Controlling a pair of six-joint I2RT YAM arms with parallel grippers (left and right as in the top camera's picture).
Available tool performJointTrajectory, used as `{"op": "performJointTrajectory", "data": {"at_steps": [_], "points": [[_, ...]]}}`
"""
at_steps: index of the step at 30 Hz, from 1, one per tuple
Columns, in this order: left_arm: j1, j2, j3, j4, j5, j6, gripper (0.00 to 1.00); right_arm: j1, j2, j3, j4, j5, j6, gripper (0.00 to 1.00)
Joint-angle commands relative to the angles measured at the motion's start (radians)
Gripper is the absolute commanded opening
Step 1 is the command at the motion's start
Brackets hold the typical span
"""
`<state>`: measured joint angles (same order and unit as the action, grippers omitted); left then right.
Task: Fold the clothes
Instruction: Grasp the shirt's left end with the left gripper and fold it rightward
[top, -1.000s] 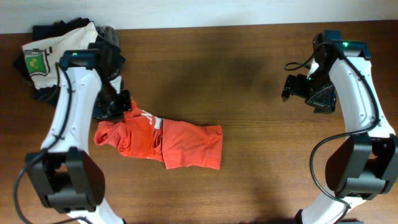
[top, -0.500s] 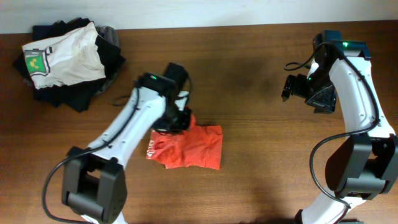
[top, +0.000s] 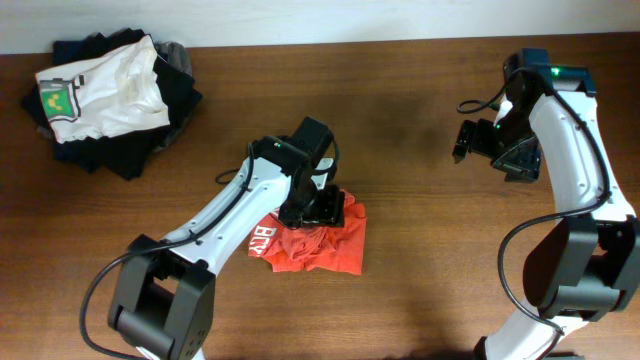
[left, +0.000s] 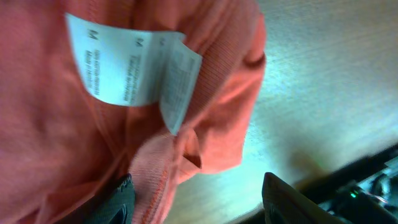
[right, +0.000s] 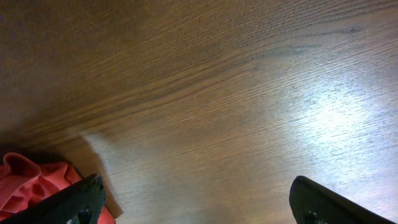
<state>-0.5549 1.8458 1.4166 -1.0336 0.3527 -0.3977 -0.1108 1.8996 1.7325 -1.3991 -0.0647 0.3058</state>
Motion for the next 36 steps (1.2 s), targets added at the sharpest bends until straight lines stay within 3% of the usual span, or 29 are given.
{"op": "performJointTrajectory", "data": {"at_steps": [1, 4, 7, 10, 13, 20, 32, 36], "points": [[0.006, -0.036, 0.076, -0.046, 0.069, 0.033, 0.63, -0.001, 0.004, 0.011, 0.0, 0.006, -0.006, 0.98], [0.031, -0.087, 0.136, -0.137, -0.051, 0.05, 0.63, -0.001, 0.004, 0.011, 0.0, 0.006, -0.006, 0.98], [0.07, -0.13, 0.145, -0.242, -0.29, 0.023, 0.63, -0.001, 0.004, 0.011, 0.0, 0.006, -0.006, 0.98], [0.122, -0.13, 0.128, -0.323, -0.323, 0.019, 0.64, -0.001, 0.004, 0.011, 0.0, 0.006, -0.006, 0.98], [0.137, -0.123, 0.046, -0.282, -0.245, 0.076, 0.63, -0.001, 0.004, 0.011, 0.0, 0.006, -0.006, 0.98], [0.026, -0.089, -0.192, 0.045, 0.048, 0.077, 0.63, -0.001, 0.004, 0.011, 0.0, 0.006, -0.006, 0.98], [-0.146, -0.061, -0.208, 0.172, 0.07, 0.016, 0.62, -0.001, 0.004, 0.011, 0.0, 0.006, -0.006, 0.98], [-0.251, -0.005, -0.208, 0.278, 0.132, 0.005, 0.62, -0.001, 0.004, 0.011, 0.0, 0.006, -0.006, 0.98]]}}
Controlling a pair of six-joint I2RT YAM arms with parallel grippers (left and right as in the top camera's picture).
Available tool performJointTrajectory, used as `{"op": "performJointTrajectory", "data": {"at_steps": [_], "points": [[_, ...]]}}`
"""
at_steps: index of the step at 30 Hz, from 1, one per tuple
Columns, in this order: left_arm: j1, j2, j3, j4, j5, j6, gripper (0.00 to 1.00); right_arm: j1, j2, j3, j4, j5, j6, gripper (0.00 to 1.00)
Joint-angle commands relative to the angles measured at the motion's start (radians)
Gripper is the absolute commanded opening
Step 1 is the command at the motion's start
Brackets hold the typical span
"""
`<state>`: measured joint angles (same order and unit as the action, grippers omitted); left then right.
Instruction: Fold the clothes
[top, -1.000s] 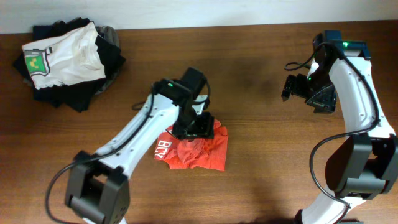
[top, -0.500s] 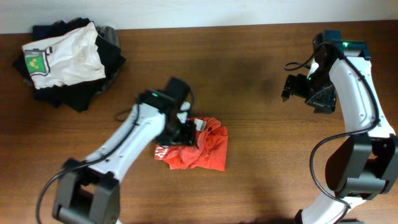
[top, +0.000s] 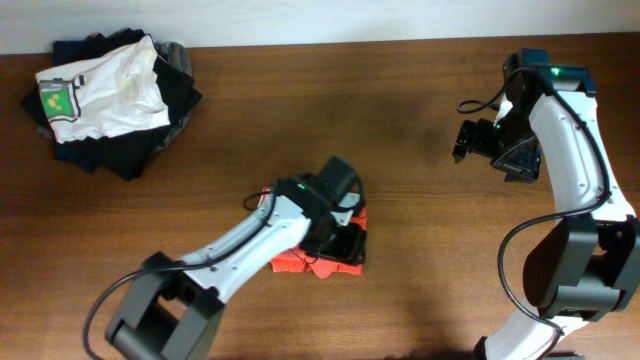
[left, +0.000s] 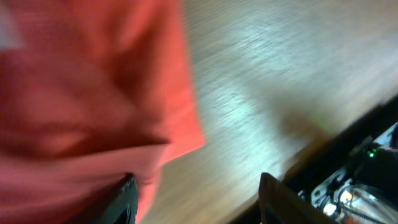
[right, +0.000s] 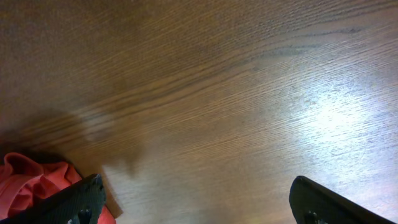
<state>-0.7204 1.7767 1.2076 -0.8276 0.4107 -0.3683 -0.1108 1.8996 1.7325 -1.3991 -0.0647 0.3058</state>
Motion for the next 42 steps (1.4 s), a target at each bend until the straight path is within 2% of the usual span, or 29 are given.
{"op": "performJointTrajectory", "data": {"at_steps": [1, 3, 6, 8, 9, 12, 14, 16, 19, 28, 34, 39, 42], "points": [[-0.112, 0.079, 0.001, 0.095, 0.076, -0.04, 0.62, -0.001, 0.004, 0.011, 0.0, 0.006, -0.006, 0.98], [-0.16, 0.1, 0.001, 0.126, 0.076, -0.047, 0.61, -0.001, 0.004, 0.011, 0.0, 0.006, -0.006, 0.98], [-0.211, 0.091, 0.011, 0.13, 0.075, -0.046, 0.48, -0.001, 0.004, 0.011, 0.0, 0.006, -0.006, 0.98], [-0.209, 0.051, 0.039, 0.101, 0.049, -0.046, 0.48, -0.001, 0.004, 0.011, 0.0, 0.006, -0.006, 0.98], [-0.203, 0.026, 0.054, 0.08, 0.015, -0.045, 0.48, -0.001, 0.004, 0.011, 0.0, 0.006, -0.006, 0.98], [-0.139, -0.087, 0.12, -0.05, -0.214, -0.047, 0.48, -0.001, 0.004, 0.011, 0.0, 0.006, -0.006, 0.98], [-0.079, -0.141, 0.127, -0.071, -0.273, -0.047, 0.49, -0.001, 0.004, 0.011, 0.0, 0.006, -0.006, 0.99], [-0.032, -0.147, 0.126, -0.07, -0.286, -0.047, 0.5, -0.001, 0.004, 0.011, 0.0, 0.006, -0.006, 0.98], [-0.011, -0.096, 0.122, -0.051, -0.338, -0.046, 0.61, -0.001, 0.004, 0.011, 0.0, 0.006, -0.006, 0.98], [-0.032, 0.107, 0.122, 0.063, -0.322, -0.051, 0.64, -0.001, 0.004, 0.011, 0.0, 0.006, -0.006, 0.98], [-0.032, 0.137, 0.122, 0.129, -0.322, -0.058, 0.64, -0.001, 0.004, 0.011, 0.0, 0.006, -0.006, 0.98], [-0.031, 0.133, 0.13, 0.098, -0.35, -0.058, 0.63, -0.001, 0.004, 0.011, 0.0, 0.006, -0.006, 0.98], [-0.032, 0.115, 0.19, 0.023, -0.423, -0.058, 0.62, -0.001, 0.004, 0.011, 0.0, 0.006, -0.006, 0.98]]}}
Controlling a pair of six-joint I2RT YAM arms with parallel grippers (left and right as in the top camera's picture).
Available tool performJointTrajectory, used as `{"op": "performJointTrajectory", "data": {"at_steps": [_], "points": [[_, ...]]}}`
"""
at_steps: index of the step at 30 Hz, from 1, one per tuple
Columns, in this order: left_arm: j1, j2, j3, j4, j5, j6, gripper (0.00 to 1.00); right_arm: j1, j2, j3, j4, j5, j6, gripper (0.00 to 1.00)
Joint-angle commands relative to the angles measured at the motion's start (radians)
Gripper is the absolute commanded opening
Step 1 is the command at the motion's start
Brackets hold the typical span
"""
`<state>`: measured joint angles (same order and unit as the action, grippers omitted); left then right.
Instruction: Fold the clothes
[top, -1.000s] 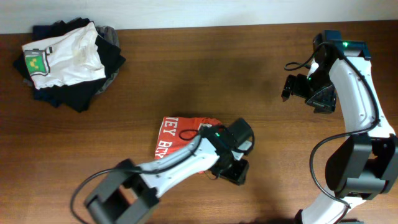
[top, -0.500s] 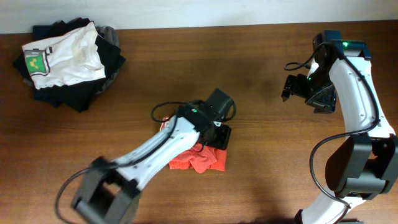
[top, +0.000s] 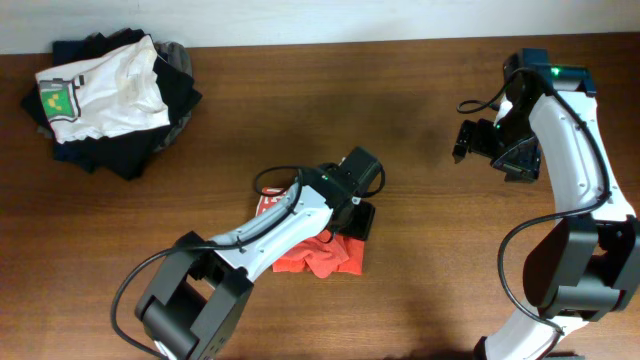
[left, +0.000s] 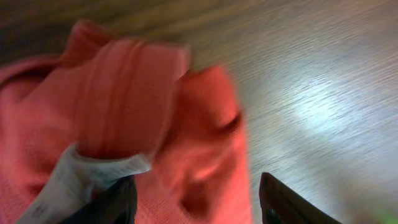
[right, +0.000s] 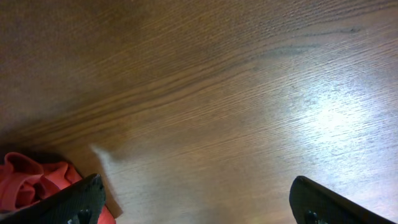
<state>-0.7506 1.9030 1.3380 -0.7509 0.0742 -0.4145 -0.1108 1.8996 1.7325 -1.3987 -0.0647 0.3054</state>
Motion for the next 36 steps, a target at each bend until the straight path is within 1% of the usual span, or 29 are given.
{"op": "performJointTrajectory", "data": {"at_steps": [1, 6, 10, 15, 21, 26, 30, 32, 33, 36], "points": [[-0.002, -0.019, 0.077, -0.067, -0.109, -0.011, 0.62, -0.001, 0.004, 0.011, 0.0, 0.006, -0.006, 0.98], [-0.002, -0.029, 0.109, -0.073, -0.223, -0.01, 0.62, -0.001, 0.004, 0.011, 0.0, 0.006, -0.006, 0.98], [-0.018, 0.02, 0.108, -0.072, -0.223, 0.07, 0.63, -0.001, 0.004, 0.011, 0.0, 0.006, -0.006, 0.98], [-0.043, 0.093, 0.109, -0.063, -0.301, 0.064, 0.63, -0.001, 0.004, 0.011, 0.0, 0.006, -0.006, 0.98], [-0.052, 0.098, 0.109, -0.035, -0.412, 0.065, 0.63, -0.001, 0.004, 0.011, 0.0, 0.006, -0.006, 0.99], [-0.061, 0.098, 0.109, -0.015, -0.411, 0.072, 0.62, -0.001, 0.004, 0.011, 0.0, 0.006, -0.006, 0.98], [-0.089, 0.098, 0.109, -0.008, -0.412, 0.073, 0.51, -0.001, 0.004, 0.011, 0.0, 0.006, -0.006, 0.98], [-0.099, 0.098, 0.109, -0.009, -0.412, 0.072, 0.4, -0.001, 0.004, 0.011, 0.0, 0.006, -0.006, 0.98], [-0.1, 0.098, 0.108, -0.01, -0.411, 0.071, 0.37, -0.001, 0.004, 0.011, 0.0, 0.006, -0.006, 0.98], [-0.095, 0.1, 0.108, -0.016, -0.412, 0.072, 0.38, -0.001, 0.004, 0.011, 0.0, 0.006, -0.006, 0.98]]}}
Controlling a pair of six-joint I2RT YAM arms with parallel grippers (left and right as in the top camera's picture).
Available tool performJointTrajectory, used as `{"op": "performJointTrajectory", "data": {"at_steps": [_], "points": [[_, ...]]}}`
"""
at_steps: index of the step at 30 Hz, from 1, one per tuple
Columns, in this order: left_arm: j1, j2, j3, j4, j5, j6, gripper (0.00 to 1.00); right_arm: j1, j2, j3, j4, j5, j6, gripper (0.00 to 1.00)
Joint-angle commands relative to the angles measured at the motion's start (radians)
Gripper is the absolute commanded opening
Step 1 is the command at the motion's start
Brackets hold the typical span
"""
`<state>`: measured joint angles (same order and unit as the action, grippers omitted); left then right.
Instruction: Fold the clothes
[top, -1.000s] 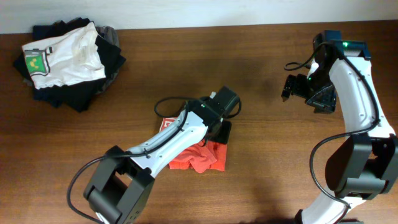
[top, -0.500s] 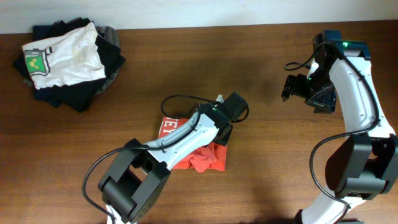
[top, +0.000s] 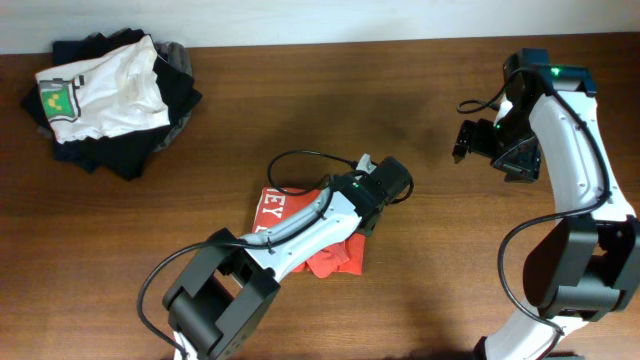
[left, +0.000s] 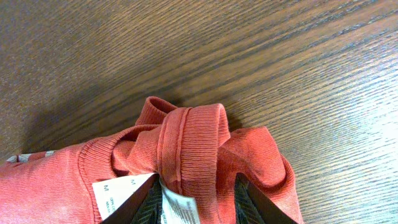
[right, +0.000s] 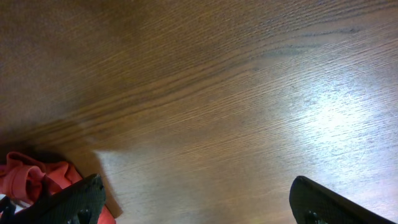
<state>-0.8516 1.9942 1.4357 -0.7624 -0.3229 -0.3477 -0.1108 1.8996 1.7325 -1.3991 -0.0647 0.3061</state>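
Observation:
A crumpled red shirt with white lettering lies at the middle of the wooden table. My left gripper sits at the shirt's right edge. In the left wrist view the left gripper is shut on the ribbed collar, and the white size label sticks out beside the fingers. My right gripper hangs open at the far right, well away from the shirt. In its own view the right gripper has only bare wood between its fingers, with a corner of the red shirt at the lower left.
A pile of clothes, dark garments with a white printed shirt on top, lies at the table's far left corner. The left arm's black cable loops above the red shirt.
My left gripper has moved a little to the right and closed from open onto the shirt's collar. The shirt's lettered part now shows at the left. The right arm has not moved.
My left gripper was open over the red shirt near its label. It then stood at the shirt's lower right edge, then at its upper right, still open. Now it is shut on the collar. The right arm stayed still and open throughout.

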Motion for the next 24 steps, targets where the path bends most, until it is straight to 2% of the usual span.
{"op": "performJointTrajectory", "data": {"at_steps": [1, 8, 10, 12, 16, 17, 18, 22, 24], "points": [[0.008, 0.013, 0.011, -0.006, -0.015, 0.005, 0.38, -0.001, 0.004, 0.011, 0.0, 0.006, -0.007, 0.98], [0.01, 0.068, 0.011, -0.02, -0.038, 0.005, 0.36, -0.001, 0.004, 0.011, 0.0, 0.006, -0.007, 0.98], [0.01, 0.064, 0.014, -0.025, -0.061, 0.005, 0.22, -0.001, 0.004, 0.011, 0.0, 0.006, -0.007, 0.99], [0.01, 0.06, 0.027, -0.04, -0.064, 0.005, 0.13, -0.001, 0.004, 0.011, 0.0, 0.006, -0.007, 0.98], [0.007, 0.034, 0.092, -0.109, -0.062, -0.003, 0.1, -0.001, 0.004, 0.011, 0.0, 0.006, -0.007, 0.99], [0.004, 0.022, 0.114, -0.126, -0.058, -0.003, 0.03, -0.001, 0.004, 0.011, 0.0, 0.006, -0.006, 0.98], [-0.004, 0.009, 0.14, -0.146, -0.057, -0.003, 0.01, -0.001, 0.004, 0.011, 0.0, 0.006, -0.007, 0.98], [-0.034, -0.009, 0.164, -0.16, 0.014, -0.003, 0.01, -0.001, 0.004, 0.011, 0.0, 0.006, -0.007, 0.98], [-0.045, -0.007, 0.156, -0.162, 0.104, -0.004, 0.01, -0.001, 0.004, 0.011, 0.0, 0.006, -0.007, 0.98]]}}
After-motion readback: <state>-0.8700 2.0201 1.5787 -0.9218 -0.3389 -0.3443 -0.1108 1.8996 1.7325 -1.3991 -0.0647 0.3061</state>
